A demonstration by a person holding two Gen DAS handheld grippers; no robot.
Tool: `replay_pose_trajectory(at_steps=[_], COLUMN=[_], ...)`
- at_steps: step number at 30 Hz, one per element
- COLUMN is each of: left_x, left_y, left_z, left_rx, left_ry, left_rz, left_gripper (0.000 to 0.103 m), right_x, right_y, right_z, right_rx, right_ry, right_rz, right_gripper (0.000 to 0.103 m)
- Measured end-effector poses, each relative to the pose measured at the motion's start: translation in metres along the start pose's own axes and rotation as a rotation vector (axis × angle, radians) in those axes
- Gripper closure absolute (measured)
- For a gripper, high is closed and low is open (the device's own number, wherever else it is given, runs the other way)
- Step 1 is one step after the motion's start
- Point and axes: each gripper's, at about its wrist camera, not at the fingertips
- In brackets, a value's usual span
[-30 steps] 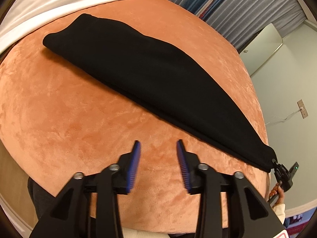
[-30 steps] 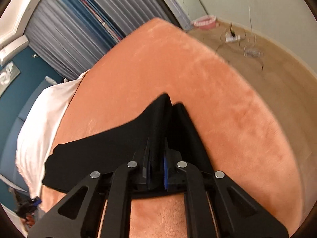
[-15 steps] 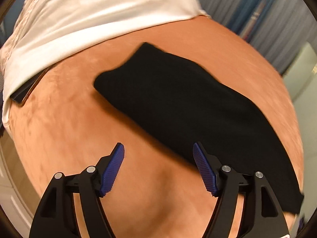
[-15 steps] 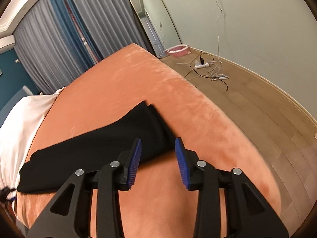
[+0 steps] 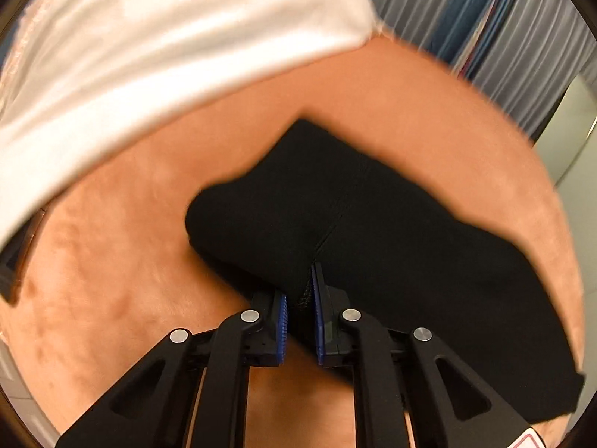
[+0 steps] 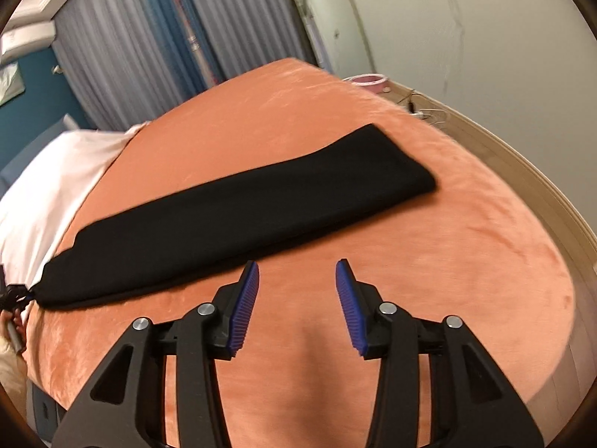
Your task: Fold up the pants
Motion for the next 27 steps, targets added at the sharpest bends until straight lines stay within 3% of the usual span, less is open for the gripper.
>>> replay_pose_trajectory(at_steps=[2, 3, 4, 5, 6, 7, 11, 13, 16, 20, 24, 27], left_x=[-0.002, -0.002, -0.006, -0.011, -0.018, -0.026, -0.049, -0.054, -0.055, -0.033, -0.031, -0.016], left_y=[-0.006, -0.007, -0.009, -0.011, -0.014, -0.019, -0.028, -0.028, -0.024, -0.022, -0.04, -0.067], left_z=[-0.001, 0.007, 0.014, 0.018, 0.02, 0.02, 0.017, 0.017, 0.013, 0.012, 0.035, 0.065], left_rx=[0.029, 0.046, 0.051, 0.062, 0.06, 0.052, 0.036, 0.036, 0.033, 0.031, 0.077, 0.157], left_ry=[-0.01, -0.023, -0.045, -0.054, -0.054, -0.053, -0.13, -0.147, -0.134, -0.003, 0.02, 0.06], left_rz=[-0.029, -0.029, -0.004, 0.022, 0.057, 0.102, 0.241, 0.319, 0.383, 0.297, 0.275, 0.268], left_gripper=[0.088, 0.081, 0.066, 0.058, 0.038, 0.029, 0.029, 0.023, 0.017, 0.017, 0.017, 0.017], right_x=[-0.004, -0.005, -0.006, -0.005, -0.003, -0.003, 0.015, 0.031, 0.049, 0.072, 0.089, 0.096], right_y=[-0.002, -0.003, -0.004, -0.004, -0.003, -0.003, 0.003, 0.009, 0.017, 0.029, 0.04, 0.051], right_z=[-0.01, -0.012, -0.013, -0.016, -0.018, -0.019, -0.037, -0.045, -0.053, -0.059, -0.066, -0.074], right_rx=[-0.048, -0.06, -0.064, -0.061, -0.058, -0.061, -0.083, -0.07, -0.037, 0.02, 0.05, 0.074], right_ry=[0.016, 0.043, 0.063, 0.068, 0.063, 0.066, 0.131, 0.182, 0.183, 0.158, 0.171, 0.148], right_rz=[-0.019, -0.039, -0.052, -0.064, -0.069, -0.074, -0.195, -0.3, -0.384, -0.457, -0.516, -0.513], right_gripper=[0.061, 0.057, 0.051, 0.038, 0.034, 0.034, 0.034, 0.034, 0.034, 0.034, 0.035, 0.035])
Point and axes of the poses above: each gripper's, at about its wrist camera, not at the fingertips, and z roughly against the way its jaws point, x to its right, y to its top
